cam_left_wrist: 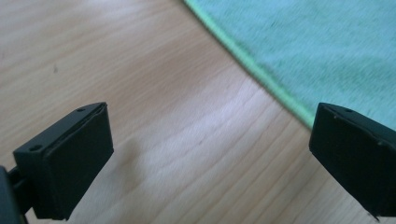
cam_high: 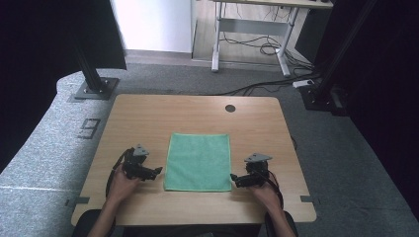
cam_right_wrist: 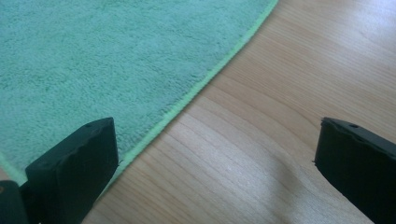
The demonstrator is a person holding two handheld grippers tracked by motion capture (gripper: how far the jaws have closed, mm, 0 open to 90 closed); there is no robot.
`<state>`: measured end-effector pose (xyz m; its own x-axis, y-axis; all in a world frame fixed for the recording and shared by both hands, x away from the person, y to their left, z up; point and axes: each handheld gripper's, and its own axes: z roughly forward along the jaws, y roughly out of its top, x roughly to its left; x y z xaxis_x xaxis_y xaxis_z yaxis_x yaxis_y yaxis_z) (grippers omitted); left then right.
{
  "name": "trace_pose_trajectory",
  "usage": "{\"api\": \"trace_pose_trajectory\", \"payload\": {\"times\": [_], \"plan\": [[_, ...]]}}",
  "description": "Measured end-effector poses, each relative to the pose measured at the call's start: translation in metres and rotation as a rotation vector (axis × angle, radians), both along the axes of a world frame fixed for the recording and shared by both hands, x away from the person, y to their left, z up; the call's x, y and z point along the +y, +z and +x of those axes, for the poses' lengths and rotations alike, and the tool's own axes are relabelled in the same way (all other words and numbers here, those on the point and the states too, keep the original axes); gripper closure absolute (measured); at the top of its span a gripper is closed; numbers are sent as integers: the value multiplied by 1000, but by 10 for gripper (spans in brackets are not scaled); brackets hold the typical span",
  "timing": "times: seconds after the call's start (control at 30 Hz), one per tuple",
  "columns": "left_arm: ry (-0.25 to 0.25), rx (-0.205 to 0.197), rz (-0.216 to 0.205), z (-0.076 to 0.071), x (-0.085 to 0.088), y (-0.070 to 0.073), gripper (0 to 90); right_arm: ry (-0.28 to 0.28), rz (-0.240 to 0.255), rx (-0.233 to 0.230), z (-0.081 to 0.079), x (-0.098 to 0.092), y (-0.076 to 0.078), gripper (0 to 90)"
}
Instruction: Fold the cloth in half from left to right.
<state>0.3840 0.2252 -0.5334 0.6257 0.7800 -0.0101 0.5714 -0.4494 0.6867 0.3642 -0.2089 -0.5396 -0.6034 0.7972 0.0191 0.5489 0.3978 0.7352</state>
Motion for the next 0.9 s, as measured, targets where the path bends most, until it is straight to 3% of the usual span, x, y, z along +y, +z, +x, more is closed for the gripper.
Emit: {"api": "trace_pose_trajectory", "payload": {"times": [0.1,0.37,0.6,0.9], "plan": [[-7,-7,-11,6,-5,3,0,8,18,2,-1,4,2,0],[-14,-25,19,31,-17,6,0,-3,18,11,0,10,2,0],[4,-13,-38,46,-20,3,0,-19,50,47,1,10,-1,0],[10,3,64,45,-33,-12,0,30,-47,69,-3,27,-6,0]]}}
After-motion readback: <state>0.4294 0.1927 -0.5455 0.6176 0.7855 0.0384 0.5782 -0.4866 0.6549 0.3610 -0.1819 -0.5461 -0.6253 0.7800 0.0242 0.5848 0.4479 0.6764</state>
